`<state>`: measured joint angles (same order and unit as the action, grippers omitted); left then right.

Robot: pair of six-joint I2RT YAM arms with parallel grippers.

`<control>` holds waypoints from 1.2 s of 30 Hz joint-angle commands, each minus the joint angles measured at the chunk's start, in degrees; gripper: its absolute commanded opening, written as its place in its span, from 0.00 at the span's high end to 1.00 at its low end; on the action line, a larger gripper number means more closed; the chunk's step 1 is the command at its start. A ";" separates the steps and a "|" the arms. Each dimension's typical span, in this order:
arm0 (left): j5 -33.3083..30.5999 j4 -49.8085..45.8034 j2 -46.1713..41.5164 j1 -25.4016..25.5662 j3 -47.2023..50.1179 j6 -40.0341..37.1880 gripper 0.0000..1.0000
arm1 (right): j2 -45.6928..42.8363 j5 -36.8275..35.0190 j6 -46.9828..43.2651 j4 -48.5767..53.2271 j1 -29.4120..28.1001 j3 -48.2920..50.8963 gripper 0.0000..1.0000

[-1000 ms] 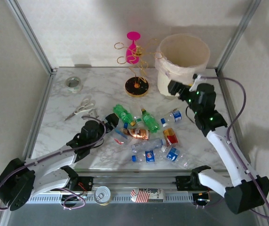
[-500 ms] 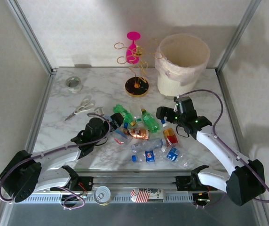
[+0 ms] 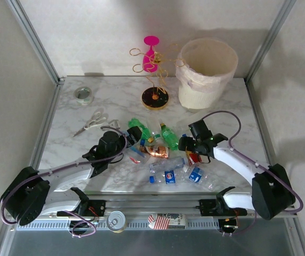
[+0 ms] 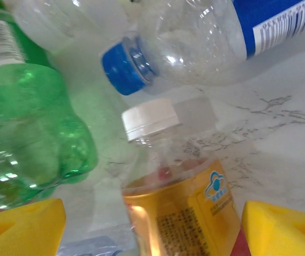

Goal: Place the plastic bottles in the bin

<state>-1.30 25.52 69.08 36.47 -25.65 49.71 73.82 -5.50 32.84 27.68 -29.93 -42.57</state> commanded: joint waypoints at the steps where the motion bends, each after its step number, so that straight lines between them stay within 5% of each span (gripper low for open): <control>1: 0.26 0.59 0.14 0.62 -1.16 0.02 0.00 | 2.59 -4.36 0.02 0.71 -0.49 -0.38 0.15; 12: -0.91 -0.17 -1.07 0.63 0.02 0.16 0.00 | 8.21 -8.10 -0.94 -0.93 -0.52 -0.60 0.28; 23: -1.61 -0.17 -1.49 0.62 0.86 0.47 0.00 | 10.82 -6.99 -1.98 -3.45 -0.48 -0.09 0.29; 36: -2.29 0.23 -1.58 0.67 1.39 1.09 0.00 | 3.00 -7.53 -4.51 -3.74 -0.48 -1.20 0.49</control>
<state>-2.17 25.47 68.40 36.67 -24.99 50.02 80.27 -12.01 29.30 24.23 -29.93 -42.59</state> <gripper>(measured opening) 0.995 0.580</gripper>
